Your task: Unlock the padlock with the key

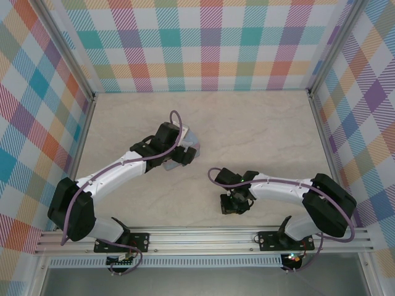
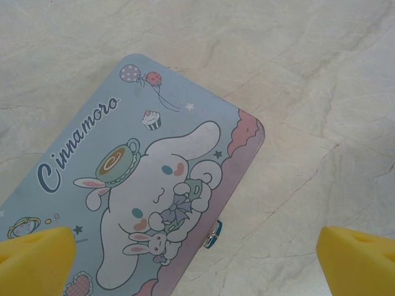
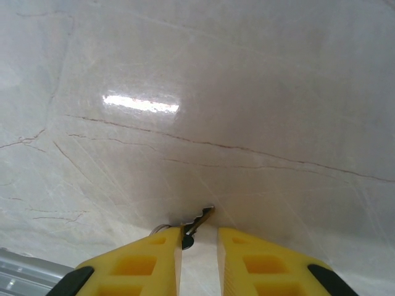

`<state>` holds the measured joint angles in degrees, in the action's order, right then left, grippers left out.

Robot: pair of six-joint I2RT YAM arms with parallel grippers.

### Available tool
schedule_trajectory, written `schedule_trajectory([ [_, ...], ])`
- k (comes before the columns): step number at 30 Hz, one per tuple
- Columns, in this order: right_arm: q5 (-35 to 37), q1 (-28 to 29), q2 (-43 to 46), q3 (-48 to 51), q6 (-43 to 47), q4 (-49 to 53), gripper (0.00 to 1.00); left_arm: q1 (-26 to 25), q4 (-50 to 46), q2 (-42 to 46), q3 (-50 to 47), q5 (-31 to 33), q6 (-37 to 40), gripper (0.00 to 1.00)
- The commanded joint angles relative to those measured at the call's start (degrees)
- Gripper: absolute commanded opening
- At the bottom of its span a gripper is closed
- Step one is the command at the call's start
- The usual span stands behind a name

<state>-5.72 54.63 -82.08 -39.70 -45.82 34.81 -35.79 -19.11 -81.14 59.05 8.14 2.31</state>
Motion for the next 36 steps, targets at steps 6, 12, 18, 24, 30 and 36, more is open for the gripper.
schedule_trajectory([
  [6,-0.1,0.4,1.5,-0.9,0.8,-0.6,0.24,0.6,0.3,-0.2,0.8,0.2,-0.8,1.0],
  [12,-0.4,0.4,-0.3,-1.6,0.9,-0.5,0.27,0.7,0.3,-0.5,0.9,0.0,-0.8,1.0],
  [18,-1.0,0.4,-3.1,-3.6,2.8,-0.7,0.31,0.6,-0.2,-0.3,0.8,-0.1,-0.6,1.0],
  [24,-0.6,0.4,-3.4,-5.3,5.6,-1.1,0.4,0.6,-0.3,0.0,0.7,0.0,-0.5,1.0],
  [30,-1.1,0.4,-4.2,-7.6,10.1,-2.5,0.41,0.6,-0.6,0.1,0.8,-0.1,-0.4,1.0],
  [36,3.1,0.5,-0.9,-7.5,7.6,2.7,0.4,0.6,0.7,1.6,-0.3,0.2,-0.9,1.0],
])
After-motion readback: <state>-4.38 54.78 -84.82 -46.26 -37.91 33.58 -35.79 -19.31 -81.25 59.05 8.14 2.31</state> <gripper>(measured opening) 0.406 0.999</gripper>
